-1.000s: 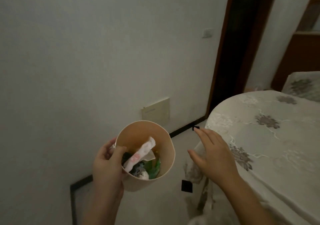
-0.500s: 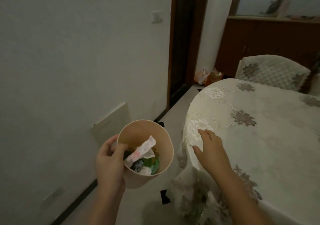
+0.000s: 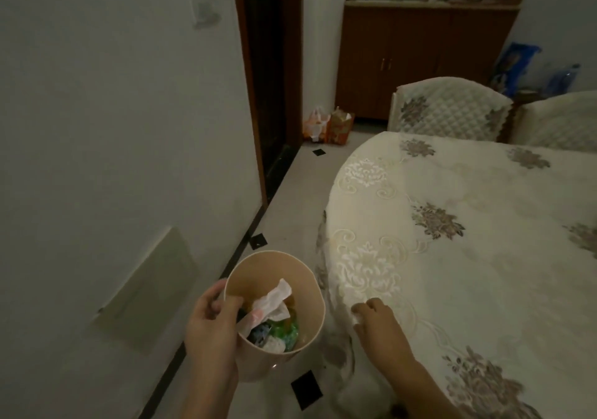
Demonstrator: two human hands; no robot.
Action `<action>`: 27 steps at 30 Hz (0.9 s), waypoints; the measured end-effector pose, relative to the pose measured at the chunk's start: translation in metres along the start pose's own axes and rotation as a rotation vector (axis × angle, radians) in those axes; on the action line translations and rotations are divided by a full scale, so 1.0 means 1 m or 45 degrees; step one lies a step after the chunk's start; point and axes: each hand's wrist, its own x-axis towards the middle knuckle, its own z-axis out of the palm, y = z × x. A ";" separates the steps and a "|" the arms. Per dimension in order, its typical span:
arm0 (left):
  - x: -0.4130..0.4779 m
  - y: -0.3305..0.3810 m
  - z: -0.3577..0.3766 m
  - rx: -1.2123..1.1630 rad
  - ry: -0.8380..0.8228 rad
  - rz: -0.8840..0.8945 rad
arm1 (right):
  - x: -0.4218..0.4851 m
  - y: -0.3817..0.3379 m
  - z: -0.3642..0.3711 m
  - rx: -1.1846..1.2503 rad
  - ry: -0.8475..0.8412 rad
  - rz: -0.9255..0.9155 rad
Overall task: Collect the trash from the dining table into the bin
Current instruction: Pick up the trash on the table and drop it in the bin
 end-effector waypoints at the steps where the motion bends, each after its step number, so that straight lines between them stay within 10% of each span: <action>1: 0.011 0.001 0.003 0.018 -0.028 -0.001 | 0.002 0.001 0.002 0.015 0.003 0.010; 15: 0.094 0.033 0.055 0.092 -0.560 -0.002 | 0.026 -0.094 -0.079 0.450 0.829 -0.057; 27: 0.163 0.049 0.084 -0.039 -0.592 0.001 | 0.113 -0.157 -0.077 0.059 0.429 -0.425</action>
